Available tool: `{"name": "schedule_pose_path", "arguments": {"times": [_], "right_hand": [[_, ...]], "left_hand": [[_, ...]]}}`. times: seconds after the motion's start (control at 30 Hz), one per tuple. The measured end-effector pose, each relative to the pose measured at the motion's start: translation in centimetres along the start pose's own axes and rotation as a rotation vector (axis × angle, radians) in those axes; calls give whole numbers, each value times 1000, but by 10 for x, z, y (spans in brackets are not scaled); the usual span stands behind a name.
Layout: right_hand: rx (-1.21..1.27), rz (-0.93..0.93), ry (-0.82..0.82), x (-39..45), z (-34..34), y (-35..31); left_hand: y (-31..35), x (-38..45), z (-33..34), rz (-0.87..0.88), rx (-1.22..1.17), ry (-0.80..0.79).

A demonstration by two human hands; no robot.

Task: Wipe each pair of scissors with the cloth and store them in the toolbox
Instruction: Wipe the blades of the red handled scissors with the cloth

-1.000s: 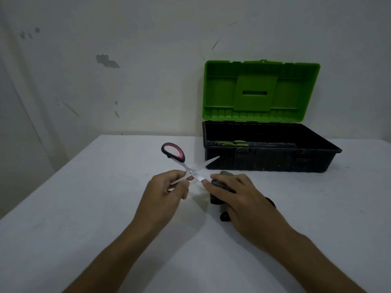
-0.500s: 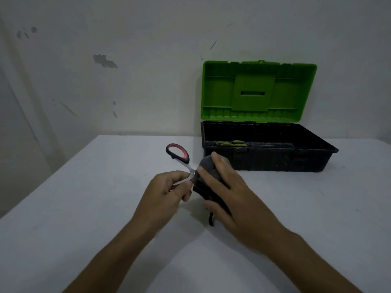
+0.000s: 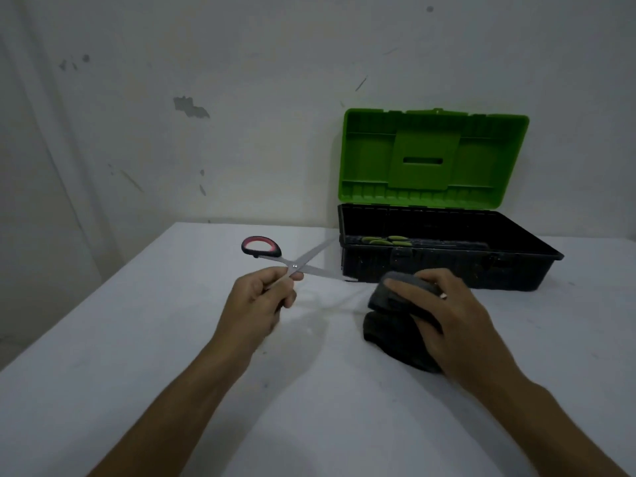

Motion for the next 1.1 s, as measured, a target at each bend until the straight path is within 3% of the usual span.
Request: {"name": "schedule_pose_path", "arguments": {"times": [0.13, 0.3, 0.53, 0.67, 0.73, 0.83, 0.9, 1.1], "right_hand": [[64, 26, 112, 9, -19, -10], [37, -148, -100, 12, 15, -41], [15, 13, 146, 14, -28, -4], [-27, -196, -29, 15, -9, -45], [-15, -129, -50, 14, -5, -26], [-10, 42, 59, 10, -24, 14], [-17, 59, 120, 9, -39, 13], [-44, -182, -79, 11, -9, -36]], "left_hand": [[2, -3, 22, 87, 287, -114], [12, -15, 52, 174, 300, -341], [7, -10, 43, 70, 140, -382], [10, -16, 54, 109, 165, -447], [10, -17, 52, 107, 149, -460], [4, -13, 45, 73, 121, -416], [1, -11, 46, 57, 122, -400], [2, -18, 63, 58, 81, -471]]}}
Point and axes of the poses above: each hand's wrist, its own x-axis towards the middle knuckle, its own z-axis out of the palm, y = z × x, the point moved 9 cm from there along x, towards the middle knuckle, and after that the axes turned 5 degrees about -y, right-handed, at the moved point
